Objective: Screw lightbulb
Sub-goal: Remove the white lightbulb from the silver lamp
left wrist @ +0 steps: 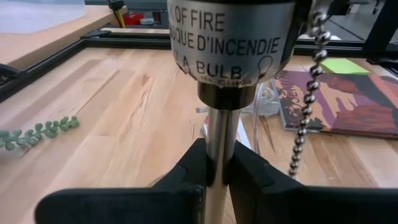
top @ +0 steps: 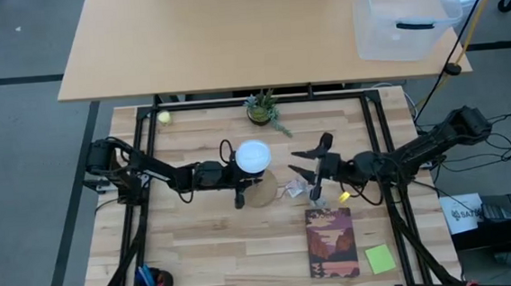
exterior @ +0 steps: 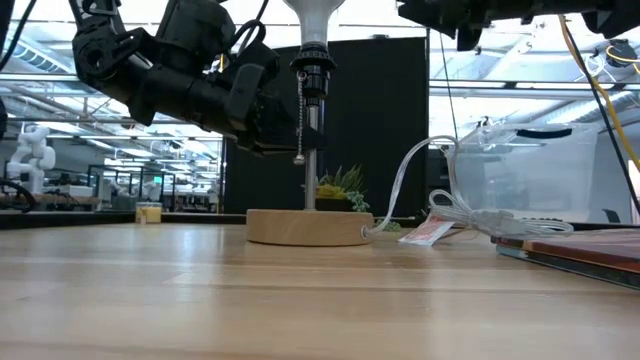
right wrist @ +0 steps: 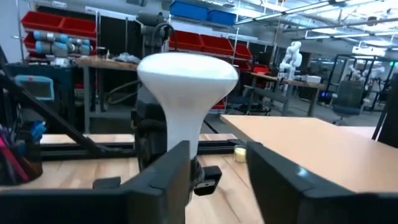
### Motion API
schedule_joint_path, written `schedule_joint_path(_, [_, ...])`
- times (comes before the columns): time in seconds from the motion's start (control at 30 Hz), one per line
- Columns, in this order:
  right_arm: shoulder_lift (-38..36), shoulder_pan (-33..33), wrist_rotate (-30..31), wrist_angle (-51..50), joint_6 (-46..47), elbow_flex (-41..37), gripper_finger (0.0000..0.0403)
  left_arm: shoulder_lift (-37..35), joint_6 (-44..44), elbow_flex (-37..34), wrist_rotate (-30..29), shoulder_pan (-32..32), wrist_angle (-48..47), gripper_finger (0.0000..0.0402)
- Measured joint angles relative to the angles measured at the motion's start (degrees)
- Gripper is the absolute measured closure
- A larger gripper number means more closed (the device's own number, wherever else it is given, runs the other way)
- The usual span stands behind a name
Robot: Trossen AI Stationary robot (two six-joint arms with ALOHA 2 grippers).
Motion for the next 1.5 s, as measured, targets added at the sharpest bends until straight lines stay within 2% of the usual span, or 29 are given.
schedule_joint_path(0.17, [2.8, -0.4, -0.1, 0.0, -0.8, 3.2, 0.0186, 0.0, -0.6, 0.0, 0.0, 0.0, 0.0, 0.0363])
schedule_joint_path(0.33, [7.7, -0.5, -0.1, -2.0, -1.0, 7.4, 0.0167, 0.0, -1.4, 0.0, 0.0, 0.0, 0.0, 0.0363])
schedule_joint_path(0.67, [19.1, -2.3, 0.7, 1.6, 3.9, 12.9, 0.0168, 0.0, -1.8, 0.0, -0.3, 0.0, 0.1, 0.0359])
schedule_joint_path(0.8, [22.6, -2.6, 4.8, 3.3, 4.0, 15.2, 0.0165, 0.0, -1.8, 0.0, -0.3, 0.0, 0.1, 0.0358])
schedule_joint_path(0.93, [25.5, -2.7, 4.6, 3.2, 3.3, 18.1, 0.0165, 0.0, -1.8, 0.0, -0.4, 0.0, 0.1, 0.0357])
schedule_joint_path(1.13, [27.7, -3.2, 4.5, 2.5, 3.5, 21.1, 0.0168, 0.0, -1.8, 0.0, -1.0, 0.0, 0.0, 0.0356])
schedule_joint_path(1.37, [27.7, -4.6, 4.3, 2.6, 5.7, 21.8, 0.0192, 0.0, -1.8, 0.0, -1.1, 0.0, 0.0, 0.0356])
schedule_joint_path(1.5, [27.7, -5.7, -0.2, 2.4, 6.8, 21.8, 0.0206, 0.0, -1.6, 0.0, -1.3, -0.4, 0.0, 0.0356])
